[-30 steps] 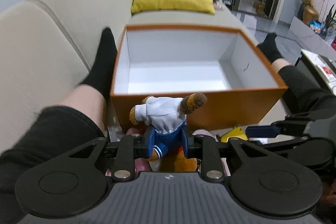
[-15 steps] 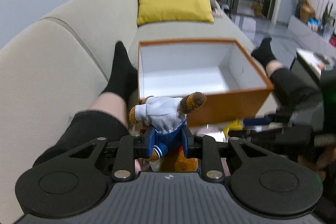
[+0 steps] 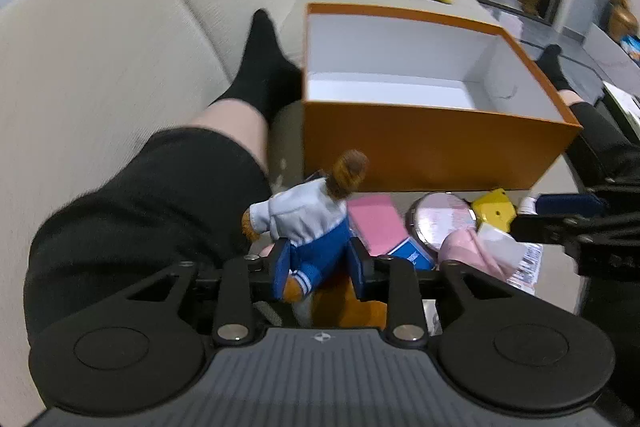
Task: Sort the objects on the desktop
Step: 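Lift the plush bear with the left gripper above the pile, then grasp the pink fabric pouch with the right gripper while the left gripper holds the bear, then carry the bear and pouch into the orange box with both grippers, then open both grippers to release the bear and pouch inside the box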
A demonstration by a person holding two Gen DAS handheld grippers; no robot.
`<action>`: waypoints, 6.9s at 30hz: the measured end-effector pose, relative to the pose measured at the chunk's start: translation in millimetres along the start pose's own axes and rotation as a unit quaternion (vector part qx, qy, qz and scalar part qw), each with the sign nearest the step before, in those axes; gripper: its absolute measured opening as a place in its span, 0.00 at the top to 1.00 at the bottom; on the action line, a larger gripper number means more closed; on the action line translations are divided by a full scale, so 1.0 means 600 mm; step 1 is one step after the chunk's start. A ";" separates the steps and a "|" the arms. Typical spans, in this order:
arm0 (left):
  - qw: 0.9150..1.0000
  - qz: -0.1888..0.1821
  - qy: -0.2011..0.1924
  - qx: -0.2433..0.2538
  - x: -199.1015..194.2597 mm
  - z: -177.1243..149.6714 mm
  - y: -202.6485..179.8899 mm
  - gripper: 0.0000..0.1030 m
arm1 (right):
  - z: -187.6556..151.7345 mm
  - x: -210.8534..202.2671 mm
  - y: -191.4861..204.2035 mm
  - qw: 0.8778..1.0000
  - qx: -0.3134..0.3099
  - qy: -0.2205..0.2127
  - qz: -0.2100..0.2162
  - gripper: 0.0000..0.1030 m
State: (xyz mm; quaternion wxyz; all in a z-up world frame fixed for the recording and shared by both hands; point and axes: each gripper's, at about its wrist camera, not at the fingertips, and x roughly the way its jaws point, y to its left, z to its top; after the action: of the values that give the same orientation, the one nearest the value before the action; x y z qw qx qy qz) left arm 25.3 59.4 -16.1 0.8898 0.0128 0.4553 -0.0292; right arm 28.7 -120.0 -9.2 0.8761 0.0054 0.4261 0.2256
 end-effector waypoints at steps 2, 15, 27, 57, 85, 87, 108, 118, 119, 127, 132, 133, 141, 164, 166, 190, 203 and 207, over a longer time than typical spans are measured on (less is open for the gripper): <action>1.000 -0.007 0.001 -0.019 0.001 -0.005 0.012 0.41 | 0.000 0.000 0.002 1.000 0.001 0.006 0.007 0.57; 0.998 0.007 0.027 -0.054 0.006 -0.016 0.015 0.30 | -0.015 0.069 0.058 0.994 -0.036 0.098 0.026 0.36; 0.999 0.025 0.023 -0.027 0.027 -0.024 -0.007 0.38 | -0.010 0.097 0.060 0.992 -0.031 0.122 0.032 0.54; 0.996 0.000 0.022 -0.084 0.006 0.000 0.034 0.42 | 0.048 -0.018 -0.017 0.998 0.007 0.022 0.053 0.66; 0.995 -0.056 -0.052 -0.057 -0.065 0.041 -0.021 0.51 | 0.079 -0.097 -0.059 0.992 0.012 -0.060 0.109 0.66; 0.994 -0.071 -0.071 -0.045 -0.081 0.056 -0.031 0.51 | 0.090 -0.110 -0.063 0.992 0.011 -0.077 0.103 0.66; 0.981 -0.183 -0.062 0.029 0.062 0.239 -0.126 0.51 | 0.207 0.004 -0.176 0.993 0.074 -0.094 0.001 0.66; 0.978 -0.207 0.008 0.034 0.186 0.277 -0.157 0.51 | 0.221 0.088 -0.239 0.992 0.107 -0.058 -0.024 0.66; 0.978 -0.207 0.010 0.037 0.196 0.281 -0.161 0.51 | 0.225 0.095 -0.244 0.992 0.110 -0.056 -0.025 0.66; 0.973 -0.212 0.039 0.081 0.262 0.293 -0.183 0.51 | 0.244 0.154 -0.274 0.988 0.148 -0.038 -0.024 0.65; 0.971 -0.210 0.051 0.103 0.287 0.295 -0.198 0.51 | 0.256 0.166 -0.265 0.990 0.130 -0.033 -0.036 0.63; 0.971 -0.209 0.050 0.106 0.288 0.296 -0.200 0.51 | 0.258 0.168 -0.263 0.991 0.125 -0.029 -0.040 0.62; 0.967 -0.210 0.058 0.132 0.297 0.292 -0.209 0.51 | 0.268 0.161 -0.256 0.994 0.093 -0.007 -0.057 0.43; 0.956 -0.220 0.075 0.180 0.317 0.294 -0.230 0.48 | 0.261 0.150 -0.234 0.977 -0.176 0.076 -0.091 0.81; 0.955 -0.218 0.077 0.183 0.316 0.292 -0.228 0.47 | 0.261 0.154 -0.231 0.972 -0.203 0.077 -0.090 0.82; 0.955 -0.220 0.066 0.188 0.280 0.279 -0.220 0.52 | 0.253 0.136 -0.227 0.966 -0.232 0.083 -0.075 0.83; 0.954 -0.220 0.049 0.197 0.270 0.276 -0.228 0.44 | 0.251 0.134 -0.236 0.975 -0.201 0.068 -0.061 0.83; 0.957 -0.213 0.040 0.193 0.255 0.278 -0.224 0.39 | 0.249 0.107 -0.239 0.981 -0.179 0.046 -0.060 0.83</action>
State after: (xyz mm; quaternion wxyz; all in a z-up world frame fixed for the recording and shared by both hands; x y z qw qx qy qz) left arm 241.1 -88.9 -42.1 0.8244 0.0881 0.4688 -0.3046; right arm 230.9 -195.7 9.1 0.8541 -0.1870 0.4187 0.2455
